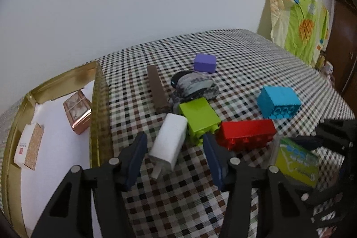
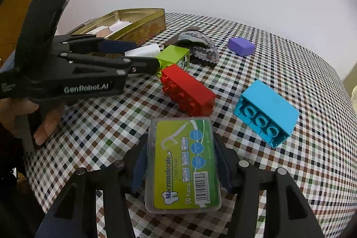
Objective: Organize rigid objects
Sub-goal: 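Grasp the white charger with the left tool while the right tool holds the floss box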
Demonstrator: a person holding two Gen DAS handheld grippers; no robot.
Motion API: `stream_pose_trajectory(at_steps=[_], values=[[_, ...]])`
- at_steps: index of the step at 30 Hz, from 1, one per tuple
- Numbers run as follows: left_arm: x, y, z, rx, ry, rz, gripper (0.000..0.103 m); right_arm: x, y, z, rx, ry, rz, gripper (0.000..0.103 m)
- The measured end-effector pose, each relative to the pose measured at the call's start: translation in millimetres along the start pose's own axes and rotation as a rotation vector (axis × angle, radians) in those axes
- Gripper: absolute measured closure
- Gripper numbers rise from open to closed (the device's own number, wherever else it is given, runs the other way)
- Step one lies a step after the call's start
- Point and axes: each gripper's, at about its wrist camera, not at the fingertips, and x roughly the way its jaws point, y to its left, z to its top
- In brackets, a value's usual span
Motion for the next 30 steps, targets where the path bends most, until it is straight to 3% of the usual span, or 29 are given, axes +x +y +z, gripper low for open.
stream_pose_trajectory(at_steps=[6,8,14,16,19,30], values=[[-4,19,-2,-0.022,-0.019,0.021,0.052,-1,1,-1,0.002,0.0,-0.002,0.046],[-7,23,-2,-0.026,-0.028,-0.006,0.052,-1,1,-1,-0.001,0.001,-0.004,0.046],[-8,-1,-4,0.063,-0.016,-0.059,0.047,-1,1,-1,0.001,0.001,-0.011,0.045],[-2,-2,-3,0.061,0.016,-0.07,0.069,0,-2,-1,0.003,0.001,-0.01,0.045],[12,11,-1,-0.016,0.088,-0.106,0.083,0,-4,-1,0.005,0.001,-0.012,0.045],[4,8,-6,-0.019,0.071,-0.103,0.084,-14,18,-11,0.035,-0.013,-0.055,0.046]])
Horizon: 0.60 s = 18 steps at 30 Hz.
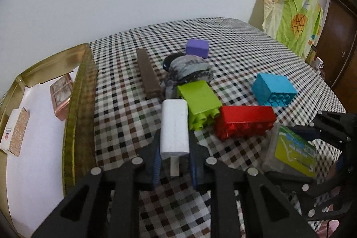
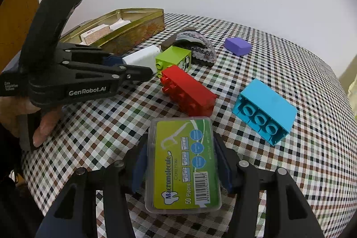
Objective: Organize rigid objects
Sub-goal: 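Grasp the white charger with the left tool while the right tool holds the floss box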
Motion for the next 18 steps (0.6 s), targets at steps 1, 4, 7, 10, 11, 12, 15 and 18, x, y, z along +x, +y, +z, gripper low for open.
stream_pose_trajectory(at_steps=[1,4,7,10,11,12,15,18], values=[[-2,-2,0,0.0,-0.007,0.002,0.084,-1,1,-2,0.002,-0.007,-0.002,0.046],[-9,-7,-2,-0.005,-0.033,0.012,0.084,-1,4,-3,0.003,-0.018,-0.016,0.046],[-19,-7,-7,-0.02,-0.062,0.026,0.084,-2,2,-3,0.013,-0.018,-0.017,0.046],[-28,-5,-11,-0.037,-0.092,0.045,0.084,-4,3,-4,0.014,-0.019,-0.028,0.046],[-30,-5,-12,-0.039,-0.102,0.05,0.084,-3,3,-4,0.017,-0.02,-0.029,0.046],[-32,-5,-13,-0.04,-0.112,0.056,0.084,-4,4,-5,0.019,-0.02,-0.028,0.046],[-38,-7,-15,-0.035,-0.132,0.067,0.084,-3,8,-4,0.023,-0.02,-0.027,0.046],[-46,-9,-18,-0.028,-0.175,0.092,0.084,-2,15,-3,0.019,-0.023,-0.014,0.046]])
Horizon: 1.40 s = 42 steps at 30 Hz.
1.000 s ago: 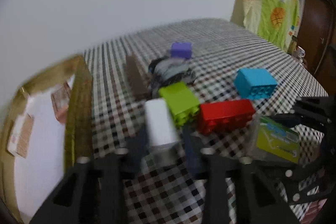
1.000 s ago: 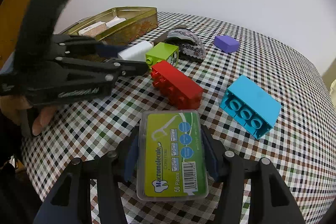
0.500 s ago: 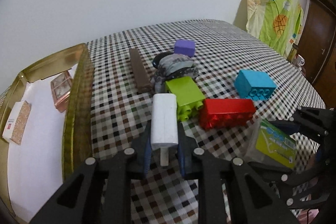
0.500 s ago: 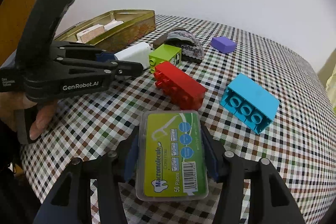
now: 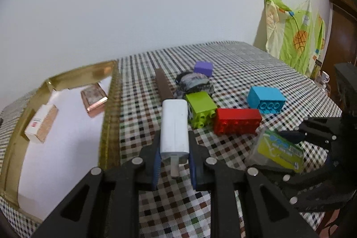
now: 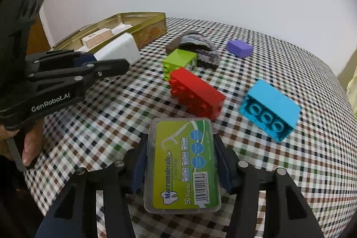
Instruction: Organize rigid objects
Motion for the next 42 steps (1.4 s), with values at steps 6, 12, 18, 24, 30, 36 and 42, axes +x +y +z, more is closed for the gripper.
stream_pose_trajectory(at_steps=[6,12,18,24,30,36,42], values=[[-15,3,-3,-0.01,-0.071,0.022,0.084,0,15,2,-0.017,-0.022,0.017,0.046],[-20,9,-4,-0.041,-0.086,0.016,0.084,-4,24,2,-0.033,-0.054,0.0,0.046],[-27,12,-6,-0.062,-0.12,0.022,0.084,-14,25,0,0.008,-0.104,0.028,0.046],[-32,18,-7,-0.092,-0.139,0.02,0.084,-21,27,-1,0.052,-0.162,0.06,0.046],[-35,19,-9,-0.099,-0.146,0.03,0.084,-22,29,3,0.063,-0.184,0.054,0.046],[-38,25,-11,-0.111,-0.151,0.041,0.084,-24,32,12,0.059,-0.205,0.049,0.046],[-41,28,-12,-0.111,-0.16,0.053,0.084,-20,34,21,0.054,-0.231,0.039,0.046]])
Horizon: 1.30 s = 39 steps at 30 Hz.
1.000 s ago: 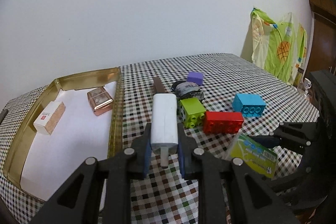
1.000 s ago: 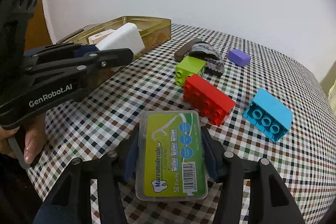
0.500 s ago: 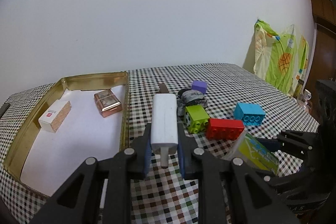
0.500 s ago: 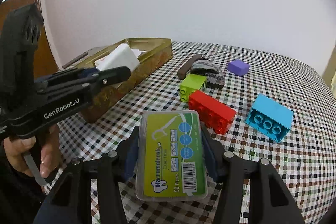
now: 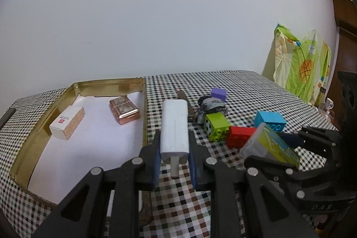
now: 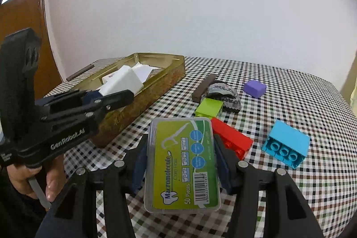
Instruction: Organize rigid objects
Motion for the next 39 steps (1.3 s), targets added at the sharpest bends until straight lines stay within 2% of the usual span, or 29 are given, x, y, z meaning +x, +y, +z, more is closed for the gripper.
stream_pose_trajectory(at_steps=[16,25,39], values=[[-10,30,-1,-0.051,-0.022,0.024,0.084,26,7,15,0.029,-0.074,-0.029,0.046],[-14,43,-2,-0.079,-0.039,0.042,0.084,20,8,16,0.038,-0.078,-0.051,0.046],[-24,64,-8,-0.1,-0.044,0.082,0.084,25,33,19,0.023,-0.083,-0.026,0.046]])
